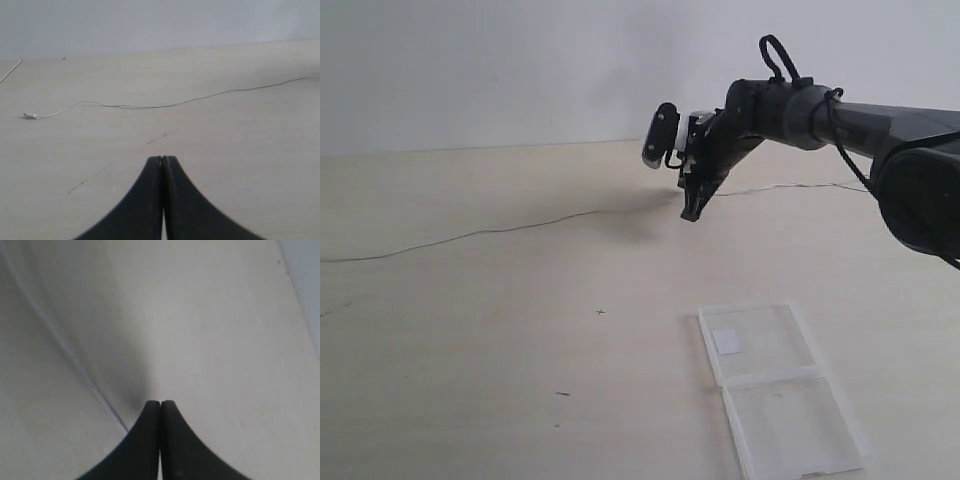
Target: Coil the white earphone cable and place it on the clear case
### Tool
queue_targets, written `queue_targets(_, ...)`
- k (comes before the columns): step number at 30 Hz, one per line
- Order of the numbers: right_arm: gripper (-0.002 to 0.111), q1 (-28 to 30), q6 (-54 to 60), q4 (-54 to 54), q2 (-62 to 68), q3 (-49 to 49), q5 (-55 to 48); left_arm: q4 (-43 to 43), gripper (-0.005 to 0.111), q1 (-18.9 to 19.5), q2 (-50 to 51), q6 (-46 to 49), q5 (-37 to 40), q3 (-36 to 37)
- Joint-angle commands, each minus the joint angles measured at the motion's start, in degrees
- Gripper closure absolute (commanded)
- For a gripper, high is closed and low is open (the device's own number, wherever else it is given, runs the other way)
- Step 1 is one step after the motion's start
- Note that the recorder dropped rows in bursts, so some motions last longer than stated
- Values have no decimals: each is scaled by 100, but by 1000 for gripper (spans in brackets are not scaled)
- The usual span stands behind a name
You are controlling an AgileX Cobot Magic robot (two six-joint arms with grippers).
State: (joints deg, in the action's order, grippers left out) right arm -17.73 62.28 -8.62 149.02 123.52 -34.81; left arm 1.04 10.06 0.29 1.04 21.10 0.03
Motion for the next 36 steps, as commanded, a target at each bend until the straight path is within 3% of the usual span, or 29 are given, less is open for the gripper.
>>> queue_targets(1,108,-28,223,-150,36,42,-92,-17,107,-31,-29,24,-47,-3)
queue_targets(15,108,-28,733,199,-26,42,-2564,-17,107,-31,-29,24,-47,-3)
queue_targets(20,108,-43,821,146,-205,42,-2595,-17,107,-31,-29,24,-47,-3)
queue_targets(31,108,-232,1064,-322,-570,42,-1431,-17,107,-31,-29,24,-47,-3)
queue_targets(36,92,-364,1064,-669,-536,42,-1232,-17,107,-31,-29,24,-47,-3)
